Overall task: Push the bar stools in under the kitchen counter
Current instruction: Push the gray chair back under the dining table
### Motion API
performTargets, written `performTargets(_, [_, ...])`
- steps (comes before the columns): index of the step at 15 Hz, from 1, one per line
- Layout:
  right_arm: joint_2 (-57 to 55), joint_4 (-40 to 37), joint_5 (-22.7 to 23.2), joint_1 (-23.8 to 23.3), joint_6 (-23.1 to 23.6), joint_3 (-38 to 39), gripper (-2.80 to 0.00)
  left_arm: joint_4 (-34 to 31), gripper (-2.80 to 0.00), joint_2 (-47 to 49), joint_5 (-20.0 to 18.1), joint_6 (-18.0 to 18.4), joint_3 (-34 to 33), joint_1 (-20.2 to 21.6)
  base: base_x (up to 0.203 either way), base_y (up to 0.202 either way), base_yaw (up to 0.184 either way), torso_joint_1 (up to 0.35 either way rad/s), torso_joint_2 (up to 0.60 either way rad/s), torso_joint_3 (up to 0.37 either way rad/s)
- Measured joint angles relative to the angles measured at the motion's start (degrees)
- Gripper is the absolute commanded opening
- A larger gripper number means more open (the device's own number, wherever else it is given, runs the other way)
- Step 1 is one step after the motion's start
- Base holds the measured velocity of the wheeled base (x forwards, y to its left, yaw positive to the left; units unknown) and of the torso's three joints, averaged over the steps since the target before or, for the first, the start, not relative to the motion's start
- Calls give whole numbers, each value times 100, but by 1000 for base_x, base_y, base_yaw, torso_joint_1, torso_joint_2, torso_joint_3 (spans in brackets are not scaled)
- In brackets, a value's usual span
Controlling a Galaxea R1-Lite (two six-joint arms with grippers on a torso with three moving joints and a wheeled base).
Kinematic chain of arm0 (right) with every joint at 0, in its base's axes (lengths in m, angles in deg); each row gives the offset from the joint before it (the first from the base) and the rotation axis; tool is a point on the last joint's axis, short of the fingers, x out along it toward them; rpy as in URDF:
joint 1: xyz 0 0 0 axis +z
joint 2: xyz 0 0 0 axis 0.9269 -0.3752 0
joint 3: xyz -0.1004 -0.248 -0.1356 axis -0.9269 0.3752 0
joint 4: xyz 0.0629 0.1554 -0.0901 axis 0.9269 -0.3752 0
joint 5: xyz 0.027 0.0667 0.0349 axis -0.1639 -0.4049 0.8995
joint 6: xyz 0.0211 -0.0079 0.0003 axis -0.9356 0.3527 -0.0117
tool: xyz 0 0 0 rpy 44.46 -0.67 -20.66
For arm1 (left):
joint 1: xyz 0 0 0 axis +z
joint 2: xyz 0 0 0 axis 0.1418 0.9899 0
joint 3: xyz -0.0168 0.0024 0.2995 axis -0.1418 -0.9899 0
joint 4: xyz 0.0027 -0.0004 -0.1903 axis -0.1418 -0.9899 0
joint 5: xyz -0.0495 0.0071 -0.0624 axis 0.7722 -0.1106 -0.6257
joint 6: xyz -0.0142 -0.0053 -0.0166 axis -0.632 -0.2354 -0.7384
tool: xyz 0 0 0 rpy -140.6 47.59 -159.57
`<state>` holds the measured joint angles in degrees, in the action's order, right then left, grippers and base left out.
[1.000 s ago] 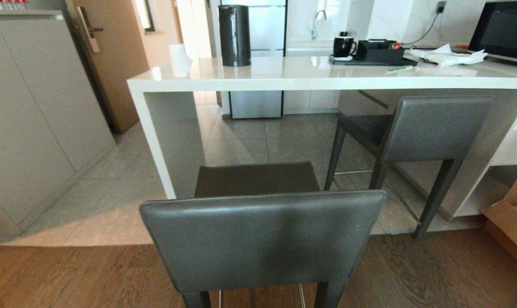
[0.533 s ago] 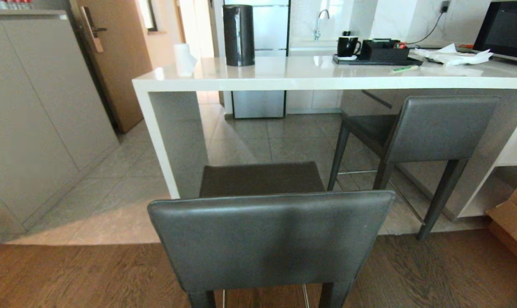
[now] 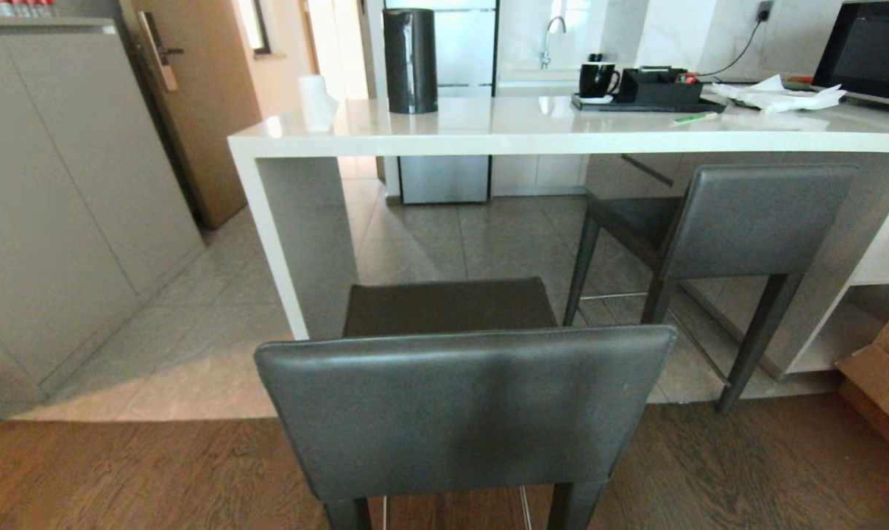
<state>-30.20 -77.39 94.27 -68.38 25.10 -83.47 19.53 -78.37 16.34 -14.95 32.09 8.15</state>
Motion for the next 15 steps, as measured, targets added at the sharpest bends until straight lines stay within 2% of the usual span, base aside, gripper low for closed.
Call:
performTargets(3, [-851,761,95,-2,-39,-59,-280,1067,-280,1331,-67,0,173,-12,0,0,0,0,0,0])
performTargets(6, [-2245,2017,117,-2,-57,-75,-280,2424,-280,2895,-82,-5,236,-185,0,0,0,0,0,0])
performTargets(10, [-4526,4123,136,36,-18,-28,-280,3842,-280,4534,-54,-105,266,-717,0,0,0,0,0,0])
performTargets(15, [-7094,6889,124,518,148,-12,-280,5123,-280,6036,98,-190,89,-928,0,0,0,0,0,0])
